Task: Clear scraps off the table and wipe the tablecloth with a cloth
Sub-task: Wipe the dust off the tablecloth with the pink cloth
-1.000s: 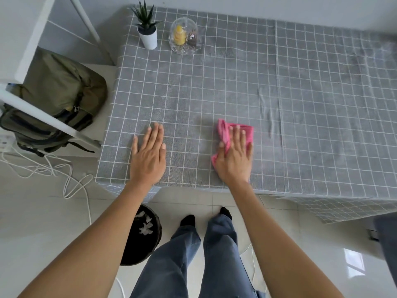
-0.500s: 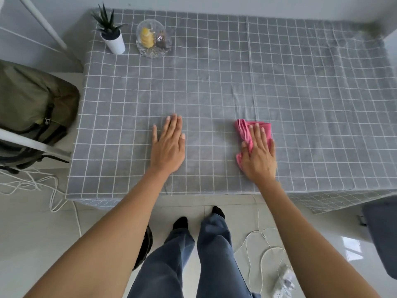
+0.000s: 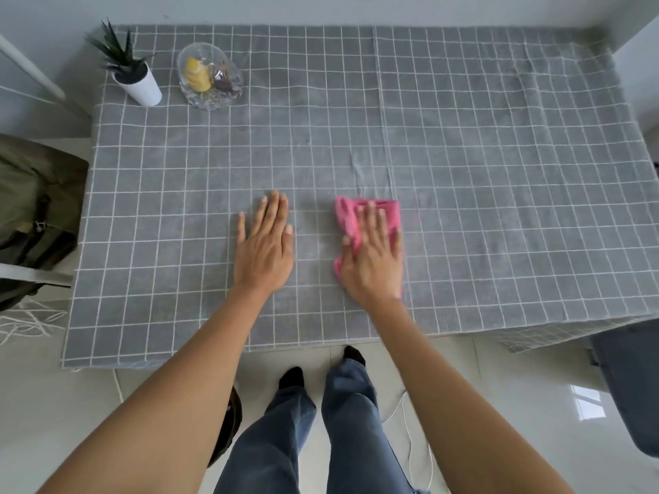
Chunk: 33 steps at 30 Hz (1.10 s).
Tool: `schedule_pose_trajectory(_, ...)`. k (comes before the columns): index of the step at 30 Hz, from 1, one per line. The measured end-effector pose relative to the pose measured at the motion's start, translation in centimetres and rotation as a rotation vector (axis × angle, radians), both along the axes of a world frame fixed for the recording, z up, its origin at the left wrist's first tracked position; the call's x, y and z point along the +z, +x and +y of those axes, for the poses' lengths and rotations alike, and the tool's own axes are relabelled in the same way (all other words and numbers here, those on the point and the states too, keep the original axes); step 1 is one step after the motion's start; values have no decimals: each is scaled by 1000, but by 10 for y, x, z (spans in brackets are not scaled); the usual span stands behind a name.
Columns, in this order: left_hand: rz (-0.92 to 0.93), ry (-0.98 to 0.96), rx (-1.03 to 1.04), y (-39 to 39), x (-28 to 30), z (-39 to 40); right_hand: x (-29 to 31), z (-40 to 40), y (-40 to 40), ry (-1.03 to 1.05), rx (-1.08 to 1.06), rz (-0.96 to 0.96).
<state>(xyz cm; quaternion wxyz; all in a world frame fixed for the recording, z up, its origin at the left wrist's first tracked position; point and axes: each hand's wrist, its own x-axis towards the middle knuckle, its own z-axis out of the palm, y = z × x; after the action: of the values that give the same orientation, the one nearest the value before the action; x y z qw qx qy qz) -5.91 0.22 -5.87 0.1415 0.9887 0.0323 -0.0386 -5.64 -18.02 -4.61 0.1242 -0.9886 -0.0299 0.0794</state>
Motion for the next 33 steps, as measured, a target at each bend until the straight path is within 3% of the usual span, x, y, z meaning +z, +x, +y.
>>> schedule_pose_trajectory(3,-3,3,1,1,1,0,1,24,9,58,123,3)
schedule_pose_trajectory(7,-3,4,1,0,0,-1,0,-4,18,40,199,5)
schedule_pose_trajectory(11,-7,26,-2,-1,-1,1,-5,-77,40,-205,15,3)
schedule_pose_trajectory(15,-2,29,2,-1,-1,1,0,-132,48,-45,-231,18)
schedule_pose_trajectory(21,5,44,1,-2,0,1,1,-118,52,74,-397,-37)
schedule_pose_trajectory(23,9,49,4,-1,0,1,5,-101,53,60,-326,-9)
schedule_pose_trajectory(27,21,8,-1,1,0,1,4,-39,59,-46,24,20)
schedule_pose_trajectory(33,-12,-9,87,10,-5,12,2,41,76,53,269,-2)
